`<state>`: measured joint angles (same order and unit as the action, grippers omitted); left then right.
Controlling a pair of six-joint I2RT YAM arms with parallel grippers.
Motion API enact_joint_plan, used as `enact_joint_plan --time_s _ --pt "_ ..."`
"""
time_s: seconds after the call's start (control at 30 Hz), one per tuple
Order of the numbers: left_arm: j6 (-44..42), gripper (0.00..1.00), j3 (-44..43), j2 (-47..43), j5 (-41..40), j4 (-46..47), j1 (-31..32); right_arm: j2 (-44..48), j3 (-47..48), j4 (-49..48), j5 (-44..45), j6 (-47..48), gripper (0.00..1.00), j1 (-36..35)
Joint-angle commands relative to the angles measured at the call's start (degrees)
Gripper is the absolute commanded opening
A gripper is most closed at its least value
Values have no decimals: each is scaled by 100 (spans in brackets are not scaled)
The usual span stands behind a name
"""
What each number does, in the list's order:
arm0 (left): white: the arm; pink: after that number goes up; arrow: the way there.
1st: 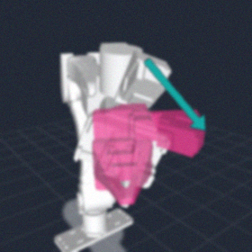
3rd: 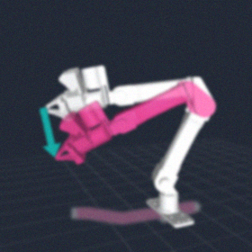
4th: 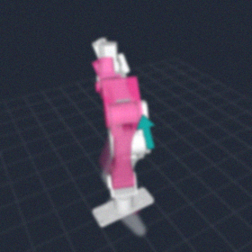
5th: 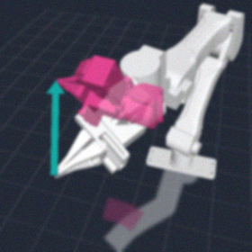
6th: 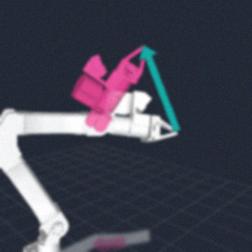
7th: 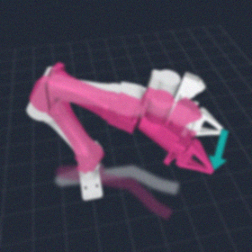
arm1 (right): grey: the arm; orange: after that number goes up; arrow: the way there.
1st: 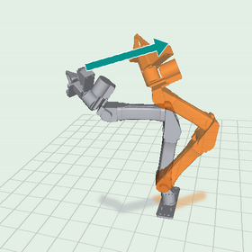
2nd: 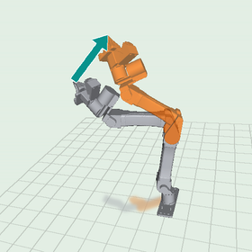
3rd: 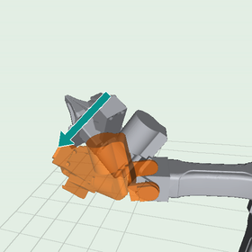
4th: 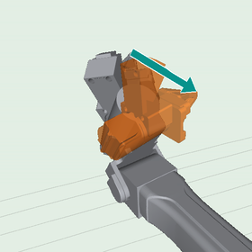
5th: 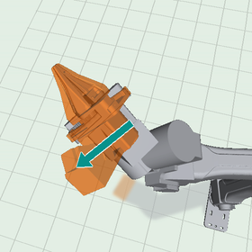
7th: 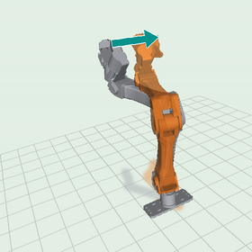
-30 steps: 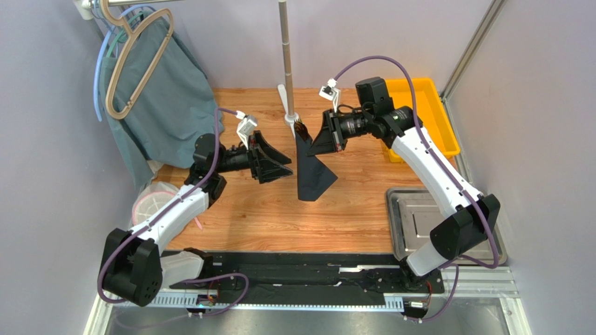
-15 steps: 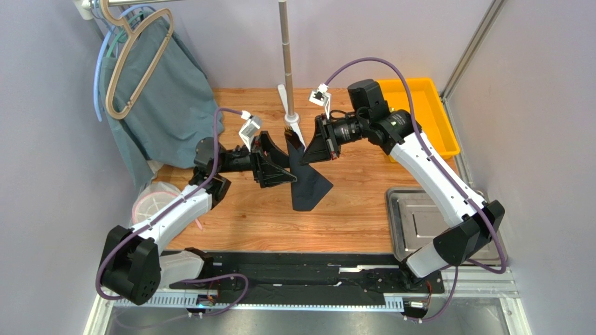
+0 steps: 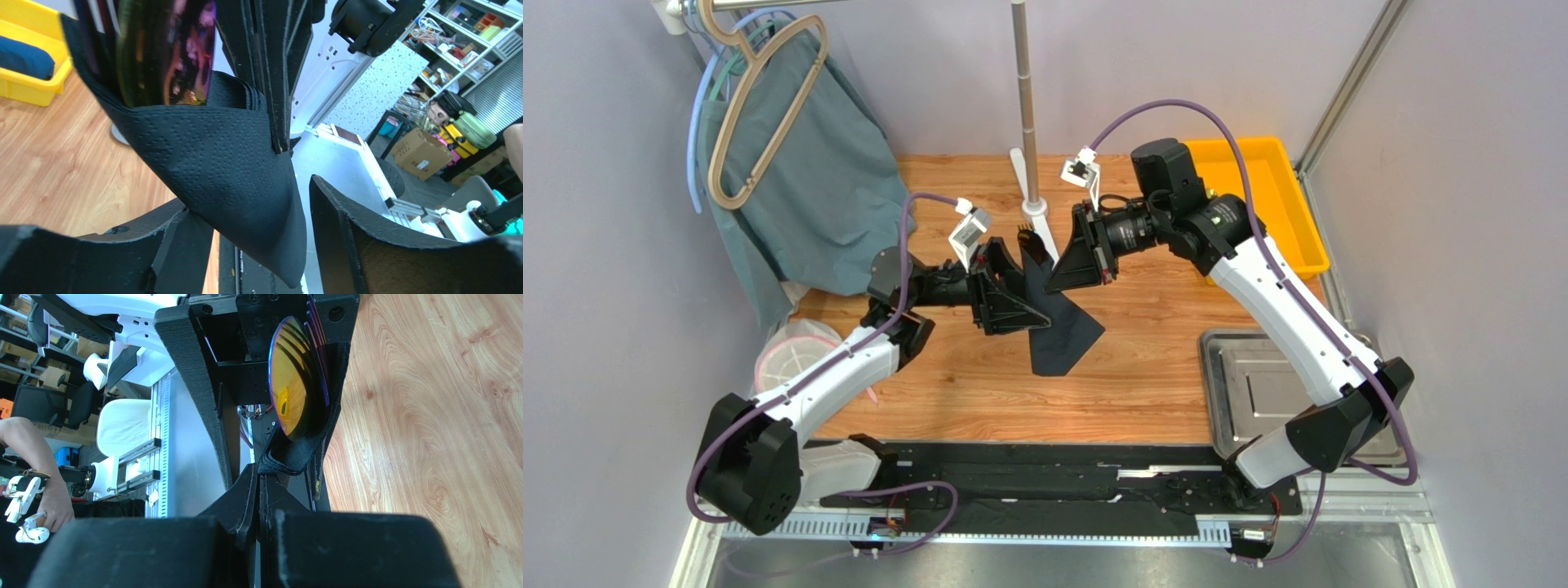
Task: Place the utensils on the paper napkin and roll it up
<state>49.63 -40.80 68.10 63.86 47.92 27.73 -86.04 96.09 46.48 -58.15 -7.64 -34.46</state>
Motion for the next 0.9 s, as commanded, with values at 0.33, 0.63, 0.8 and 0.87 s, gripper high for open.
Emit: enact_joint_plan --time_s 0.33,0.63,0.8,0.87 --pt "310 37 -245 -139 -128 393 58 263 322 -174 -48 -53 0 -140" --pt "399 0 -95 -437 -268 218 58 316 375 -157 400 8 4 -105" --pt "443 0 -113 -595 -391 77 -13 430 498 -87 620 -45 60 141" --pt "487 0 -148 -657 -435 -1 -135 579 446 1 778 25 70 281"
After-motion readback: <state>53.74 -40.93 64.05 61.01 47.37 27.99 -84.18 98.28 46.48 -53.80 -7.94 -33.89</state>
